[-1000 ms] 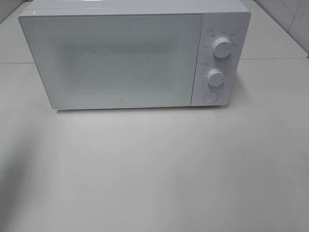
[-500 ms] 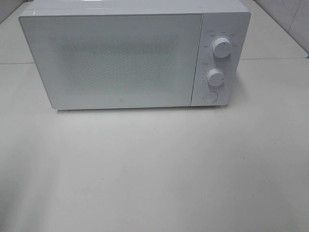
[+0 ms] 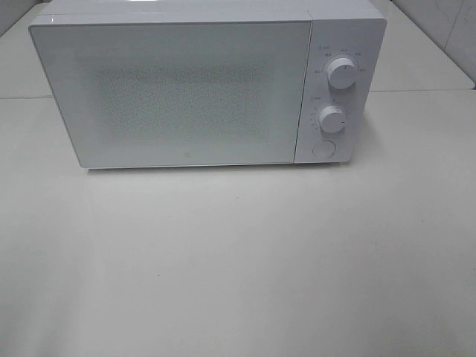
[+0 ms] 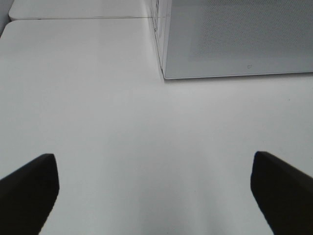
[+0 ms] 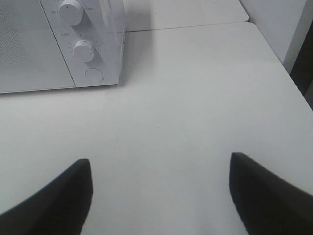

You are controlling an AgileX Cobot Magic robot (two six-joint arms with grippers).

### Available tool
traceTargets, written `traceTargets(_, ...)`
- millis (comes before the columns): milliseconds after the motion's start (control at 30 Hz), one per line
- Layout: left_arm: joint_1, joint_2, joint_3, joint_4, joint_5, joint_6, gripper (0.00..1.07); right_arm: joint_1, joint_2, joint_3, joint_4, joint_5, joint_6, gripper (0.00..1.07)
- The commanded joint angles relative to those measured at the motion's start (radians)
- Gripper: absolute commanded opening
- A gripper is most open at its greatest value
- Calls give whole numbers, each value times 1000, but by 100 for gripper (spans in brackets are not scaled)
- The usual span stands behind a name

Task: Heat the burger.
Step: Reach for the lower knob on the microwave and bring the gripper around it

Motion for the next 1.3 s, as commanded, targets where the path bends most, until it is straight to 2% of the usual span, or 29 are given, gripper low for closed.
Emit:
traceTargets(33,2,-32,-7,5,15,2,102,-6,-29,1,0,-6,-7,76)
traceTargets(233,2,-61,-15,21,43,11,102,-6,-29,1,0,-6,-7,76)
traceTargets(300,2,-64,-22,35,134,-2,102,-6,-29,1,0,-6,-7,76)
traceTargets(400,2,-71,-19,43,144,-2,102,-6,-29,1,0,-6,-7,76)
traceTargets(500,2,-116,-15,70,141,-23,102,-6,-29,1,0,-6,-7,76)
traceTargets(567,2,-194,-15,116,143,-84,102,-6,-29,1,0,-6,-7,76)
traceTargets(733,2,-275,-8,126,158,-91,102,-6,-29,1,0,-6,-7,76)
traceTargets(1033,2,-277,7,130,174,-141,101,-6,-28,1,0,-6,-7,76)
traceTargets(1300,2,-277,7,133,174,-143,101,-6,-28,1,0,-6,-7,76)
